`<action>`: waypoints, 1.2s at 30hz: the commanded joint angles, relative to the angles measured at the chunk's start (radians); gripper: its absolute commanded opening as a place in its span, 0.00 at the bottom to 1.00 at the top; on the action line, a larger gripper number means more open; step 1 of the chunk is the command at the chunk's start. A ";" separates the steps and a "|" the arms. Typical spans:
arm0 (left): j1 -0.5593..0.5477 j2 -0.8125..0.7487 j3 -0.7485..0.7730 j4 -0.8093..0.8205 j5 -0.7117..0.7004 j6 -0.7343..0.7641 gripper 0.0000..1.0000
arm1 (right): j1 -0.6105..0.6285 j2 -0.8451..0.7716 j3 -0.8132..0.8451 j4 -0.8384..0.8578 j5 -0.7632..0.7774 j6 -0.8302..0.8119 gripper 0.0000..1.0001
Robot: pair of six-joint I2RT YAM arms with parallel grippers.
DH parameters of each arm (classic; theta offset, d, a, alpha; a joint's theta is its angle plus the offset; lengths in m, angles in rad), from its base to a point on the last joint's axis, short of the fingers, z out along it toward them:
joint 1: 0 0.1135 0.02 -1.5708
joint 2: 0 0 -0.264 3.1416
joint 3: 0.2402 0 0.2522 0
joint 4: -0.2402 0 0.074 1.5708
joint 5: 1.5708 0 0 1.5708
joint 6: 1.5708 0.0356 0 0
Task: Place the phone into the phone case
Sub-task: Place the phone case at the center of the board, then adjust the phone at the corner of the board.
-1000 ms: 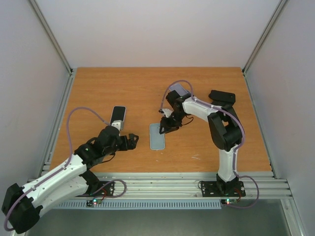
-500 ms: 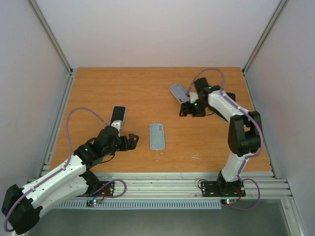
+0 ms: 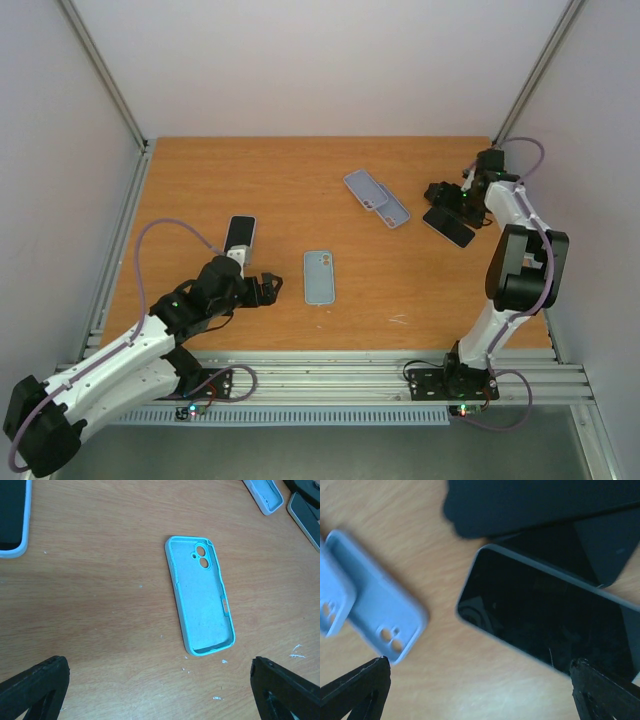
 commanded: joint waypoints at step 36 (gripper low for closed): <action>0.005 -0.021 -0.010 0.013 0.074 0.040 0.99 | -0.180 0.212 -0.043 0.085 -0.163 0.092 0.98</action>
